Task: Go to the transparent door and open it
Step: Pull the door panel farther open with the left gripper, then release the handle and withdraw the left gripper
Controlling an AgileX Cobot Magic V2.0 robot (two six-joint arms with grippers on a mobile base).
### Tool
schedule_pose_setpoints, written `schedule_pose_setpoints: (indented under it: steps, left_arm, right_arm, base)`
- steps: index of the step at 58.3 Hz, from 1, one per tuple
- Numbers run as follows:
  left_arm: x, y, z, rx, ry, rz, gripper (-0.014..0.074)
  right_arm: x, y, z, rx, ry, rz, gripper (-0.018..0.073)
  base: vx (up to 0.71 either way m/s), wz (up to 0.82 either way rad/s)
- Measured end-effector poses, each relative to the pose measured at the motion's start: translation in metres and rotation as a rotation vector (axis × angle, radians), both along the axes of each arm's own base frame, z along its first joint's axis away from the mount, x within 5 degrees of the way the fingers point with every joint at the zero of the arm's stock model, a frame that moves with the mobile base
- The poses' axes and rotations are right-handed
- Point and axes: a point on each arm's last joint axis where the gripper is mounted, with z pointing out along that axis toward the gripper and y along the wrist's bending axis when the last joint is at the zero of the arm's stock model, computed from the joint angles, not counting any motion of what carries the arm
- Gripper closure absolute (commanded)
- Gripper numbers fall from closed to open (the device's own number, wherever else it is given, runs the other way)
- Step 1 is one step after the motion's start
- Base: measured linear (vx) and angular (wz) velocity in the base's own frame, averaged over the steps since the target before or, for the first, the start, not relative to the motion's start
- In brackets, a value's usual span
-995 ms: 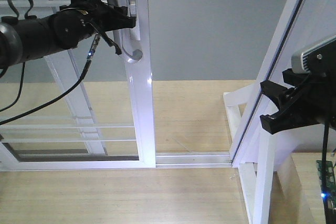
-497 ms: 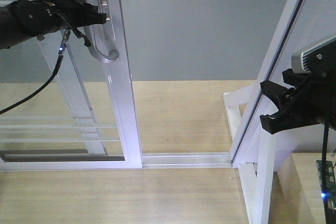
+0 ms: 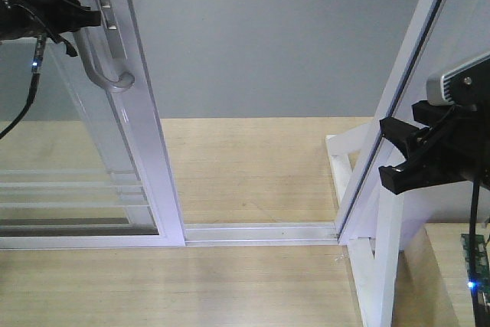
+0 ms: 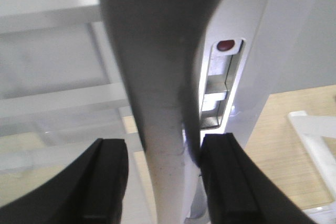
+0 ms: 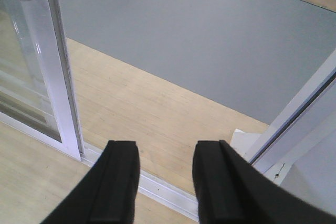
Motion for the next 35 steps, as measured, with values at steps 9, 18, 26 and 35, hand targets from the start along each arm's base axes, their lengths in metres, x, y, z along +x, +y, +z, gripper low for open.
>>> schedule_pose_setpoints:
  steps: [9, 18, 26, 35]
  left_arm:
    - [-0.013, 0.007, 0.015, 0.098, 0.032, -0.050, 0.0171]
    - [-0.039, 0.006, 0.040, 0.140, 0.080, -0.107, 0.0171]
    - [-0.061, 0.004, 0.065, 0.133, 0.074, -0.126, 0.0171]
    - [-0.095, 0.003, 0.080, 0.085, 0.101, -0.120, 0.0171]
  right_arm:
    - [0.000, 0.000, 0.000, 0.002, 0.001, -0.001, 0.0218]
    - [0.000, 0.000, 0.000, 0.001, 0.000, -0.001, 0.0218]
    - [0.000, 0.000, 0.000, 0.001, 0.001, -0.001, 0.0218]
    - [0.000, 0.000, -0.001, -0.003, 0.009, -0.004, 0.0218]
  base:
    - [0.00, 0.00]
    - [0.00, 0.00]
    - [0.00, 0.00]
    - [0.00, 0.00]
